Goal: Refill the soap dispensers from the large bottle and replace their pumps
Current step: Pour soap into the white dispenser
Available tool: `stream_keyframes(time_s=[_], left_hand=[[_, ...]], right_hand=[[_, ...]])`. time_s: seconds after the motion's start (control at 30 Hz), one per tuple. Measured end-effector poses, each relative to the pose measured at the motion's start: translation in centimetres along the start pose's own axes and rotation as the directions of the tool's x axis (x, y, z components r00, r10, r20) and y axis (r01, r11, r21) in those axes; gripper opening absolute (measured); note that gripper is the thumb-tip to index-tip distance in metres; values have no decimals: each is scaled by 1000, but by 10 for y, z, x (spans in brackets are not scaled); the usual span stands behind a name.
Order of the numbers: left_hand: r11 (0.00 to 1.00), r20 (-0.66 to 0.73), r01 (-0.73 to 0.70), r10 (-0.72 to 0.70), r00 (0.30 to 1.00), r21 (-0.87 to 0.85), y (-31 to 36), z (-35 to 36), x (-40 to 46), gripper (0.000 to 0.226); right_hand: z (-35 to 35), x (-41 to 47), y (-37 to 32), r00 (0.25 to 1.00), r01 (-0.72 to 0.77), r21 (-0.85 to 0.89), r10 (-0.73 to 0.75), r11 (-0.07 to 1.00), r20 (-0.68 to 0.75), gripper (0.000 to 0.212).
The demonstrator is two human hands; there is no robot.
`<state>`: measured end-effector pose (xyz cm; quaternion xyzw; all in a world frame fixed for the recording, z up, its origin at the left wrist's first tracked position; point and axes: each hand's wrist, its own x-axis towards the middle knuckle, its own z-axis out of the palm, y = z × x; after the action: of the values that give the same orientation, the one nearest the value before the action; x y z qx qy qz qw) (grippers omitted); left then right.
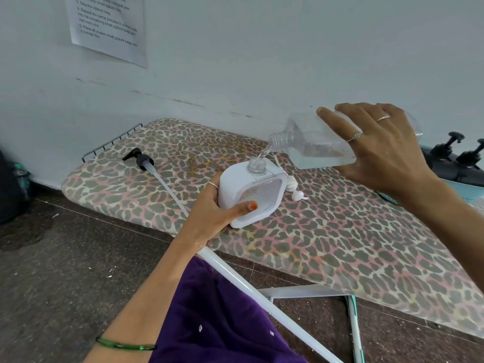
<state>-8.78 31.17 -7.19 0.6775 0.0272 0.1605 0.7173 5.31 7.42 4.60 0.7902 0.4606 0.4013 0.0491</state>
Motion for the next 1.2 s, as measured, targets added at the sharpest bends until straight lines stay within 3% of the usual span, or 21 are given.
stream_keyframes(time_s=[0.27,0.5,1.2], left_hand=[[1000,-7,20,-20,1000,-8,2,2,0,60],[999,-15,28,-28,999,-20,6,4,-3,57],[1000,1,8,-8,1000,-13,5,3,-3,57]], right_hand=[[-3,0,2,1000,-3,-8,3,1000,1,72],[-4,0,4,1000,-7,-27,7,1000,20,84],[-7,3,7,1000,19,-65,-20,998,-8,87]])
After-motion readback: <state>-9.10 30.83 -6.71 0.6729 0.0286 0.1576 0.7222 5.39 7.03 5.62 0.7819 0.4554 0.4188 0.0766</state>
